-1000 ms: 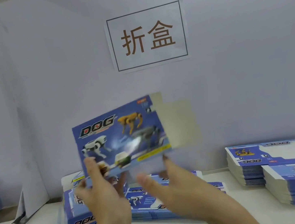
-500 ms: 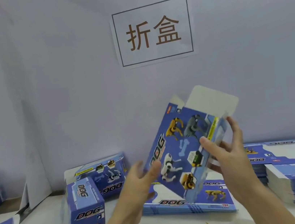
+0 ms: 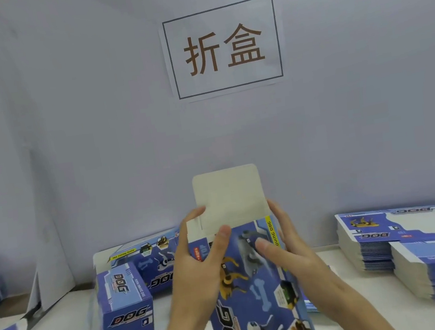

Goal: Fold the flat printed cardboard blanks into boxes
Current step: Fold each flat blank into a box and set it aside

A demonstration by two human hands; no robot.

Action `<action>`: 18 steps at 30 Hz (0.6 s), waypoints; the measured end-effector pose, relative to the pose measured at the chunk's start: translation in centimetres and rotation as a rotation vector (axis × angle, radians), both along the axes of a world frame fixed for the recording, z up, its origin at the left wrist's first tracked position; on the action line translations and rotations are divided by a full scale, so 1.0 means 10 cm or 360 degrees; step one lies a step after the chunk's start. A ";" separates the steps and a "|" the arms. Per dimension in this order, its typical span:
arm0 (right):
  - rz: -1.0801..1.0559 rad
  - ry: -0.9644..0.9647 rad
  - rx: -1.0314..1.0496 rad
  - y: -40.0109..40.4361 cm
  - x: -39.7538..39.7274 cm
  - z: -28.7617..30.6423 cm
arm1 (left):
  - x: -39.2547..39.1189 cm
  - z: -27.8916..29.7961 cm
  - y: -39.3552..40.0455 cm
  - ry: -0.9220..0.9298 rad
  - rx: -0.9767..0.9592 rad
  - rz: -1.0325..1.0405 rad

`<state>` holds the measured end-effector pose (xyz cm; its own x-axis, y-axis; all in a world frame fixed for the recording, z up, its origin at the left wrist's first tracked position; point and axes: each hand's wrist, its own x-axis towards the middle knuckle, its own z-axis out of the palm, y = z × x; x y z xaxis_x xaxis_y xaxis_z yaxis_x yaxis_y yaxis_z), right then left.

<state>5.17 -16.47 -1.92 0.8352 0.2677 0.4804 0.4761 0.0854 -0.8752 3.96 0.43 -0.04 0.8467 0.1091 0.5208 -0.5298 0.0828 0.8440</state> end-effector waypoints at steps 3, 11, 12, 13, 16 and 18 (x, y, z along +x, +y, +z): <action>-0.0151 -0.0003 0.0098 0.05 0.02 -0.01 | 0.00 -0.05 -0.12 -0.0034 0.0023 0.0214; -0.0493 0.0109 0.0007 0.11 0.02 0.01 | 0.01 -0.15 -0.12 0.0208 0.0233 0.0256; -0.0504 0.0106 0.0020 0.12 0.03 0.01 | 0.01 -0.15 -0.10 0.0237 0.0233 0.0224; -0.0494 0.0106 0.0028 0.10 0.06 -0.02 | 0.03 -0.13 -0.11 0.0277 0.0209 0.0226; -0.0406 0.0224 0.0062 0.03 0.07 -0.08 | 0.02 -0.06 -0.13 0.0325 -0.0010 0.0149; -0.0418 0.0320 0.0174 0.03 0.08 -0.04 | 0.03 -0.04 -0.13 0.0333 -0.0144 0.0074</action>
<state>5.94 -16.19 -2.34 0.9496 -0.0131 0.3133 0.3133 0.0810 -0.9462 4.23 -0.83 -0.47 0.9282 0.1891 0.3205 -0.3489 0.1428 0.9262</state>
